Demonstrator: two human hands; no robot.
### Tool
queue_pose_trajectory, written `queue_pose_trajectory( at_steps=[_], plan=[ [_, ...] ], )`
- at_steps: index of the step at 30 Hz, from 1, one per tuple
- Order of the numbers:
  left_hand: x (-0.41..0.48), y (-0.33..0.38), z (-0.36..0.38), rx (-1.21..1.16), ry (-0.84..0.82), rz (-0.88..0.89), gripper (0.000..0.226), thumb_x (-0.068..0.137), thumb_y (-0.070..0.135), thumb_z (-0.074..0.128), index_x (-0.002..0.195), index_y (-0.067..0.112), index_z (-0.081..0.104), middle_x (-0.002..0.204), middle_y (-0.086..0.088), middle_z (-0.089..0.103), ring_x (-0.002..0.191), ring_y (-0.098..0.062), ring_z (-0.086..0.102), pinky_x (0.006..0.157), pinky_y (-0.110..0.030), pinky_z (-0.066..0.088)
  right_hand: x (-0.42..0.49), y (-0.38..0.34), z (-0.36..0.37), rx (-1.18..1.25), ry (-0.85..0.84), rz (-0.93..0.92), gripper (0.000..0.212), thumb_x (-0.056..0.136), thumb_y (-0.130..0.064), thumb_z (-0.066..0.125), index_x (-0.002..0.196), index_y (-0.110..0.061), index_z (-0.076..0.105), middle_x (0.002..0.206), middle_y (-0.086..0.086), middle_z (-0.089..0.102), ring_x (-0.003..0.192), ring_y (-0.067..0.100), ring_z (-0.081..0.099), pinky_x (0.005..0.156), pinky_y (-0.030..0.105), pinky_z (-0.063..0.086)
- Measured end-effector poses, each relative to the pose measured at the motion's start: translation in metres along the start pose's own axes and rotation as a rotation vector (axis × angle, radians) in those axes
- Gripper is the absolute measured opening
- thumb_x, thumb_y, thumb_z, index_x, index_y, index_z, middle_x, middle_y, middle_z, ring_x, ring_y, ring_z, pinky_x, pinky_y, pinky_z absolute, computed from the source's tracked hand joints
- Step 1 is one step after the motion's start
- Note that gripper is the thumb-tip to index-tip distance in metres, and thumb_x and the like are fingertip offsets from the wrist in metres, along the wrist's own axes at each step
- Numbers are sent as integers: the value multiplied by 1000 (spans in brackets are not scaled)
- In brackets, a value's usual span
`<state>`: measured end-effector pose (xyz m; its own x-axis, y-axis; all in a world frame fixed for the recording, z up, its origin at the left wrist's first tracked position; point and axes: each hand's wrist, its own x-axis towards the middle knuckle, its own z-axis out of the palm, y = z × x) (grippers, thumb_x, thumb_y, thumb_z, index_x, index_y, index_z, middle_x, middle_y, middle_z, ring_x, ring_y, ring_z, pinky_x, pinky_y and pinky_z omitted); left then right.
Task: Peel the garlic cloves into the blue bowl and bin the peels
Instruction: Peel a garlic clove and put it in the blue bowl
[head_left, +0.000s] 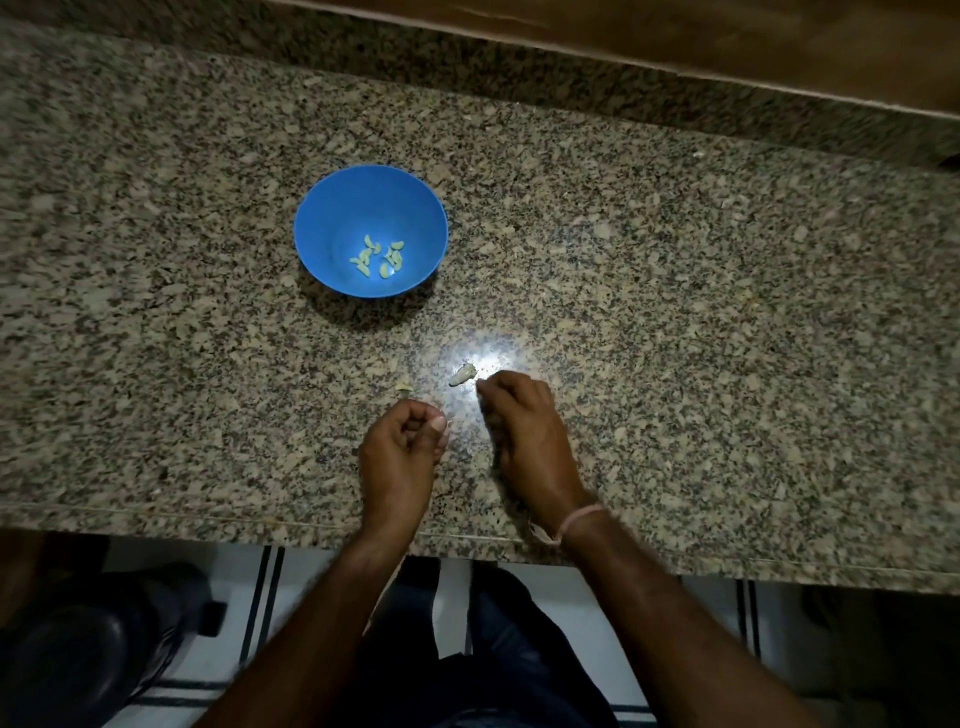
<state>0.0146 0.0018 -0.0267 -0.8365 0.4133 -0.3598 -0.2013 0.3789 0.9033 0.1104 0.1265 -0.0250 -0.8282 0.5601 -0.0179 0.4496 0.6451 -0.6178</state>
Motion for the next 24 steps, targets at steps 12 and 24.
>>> queue_pose_trajectory(
  at_steps=[12, 24],
  plan=[
    [-24, -7, 8, -51, 208, -81, 14, 99, 5, 66, 87, 13, 67, 82, -5, 70, 65, -2, 67, 58, -17, 53, -33, -2, -4, 482, -46, 238, 10, 109, -20, 53, 106, -17, 61, 97, -13, 51, 90, 4, 57, 86, 25, 54],
    [-32, -16, 8, -106, 299, -150, 13, 98, 10, 67, 86, 15, 69, 73, -3, 69, 70, -18, 67, 69, -36, 59, -19, 7, -7, 129, -164, -22, 71, 86, -29, 83, 146, -13, 50, 133, -3, 46, 118, 9, 35, 93, 22, 40]
  ],
)
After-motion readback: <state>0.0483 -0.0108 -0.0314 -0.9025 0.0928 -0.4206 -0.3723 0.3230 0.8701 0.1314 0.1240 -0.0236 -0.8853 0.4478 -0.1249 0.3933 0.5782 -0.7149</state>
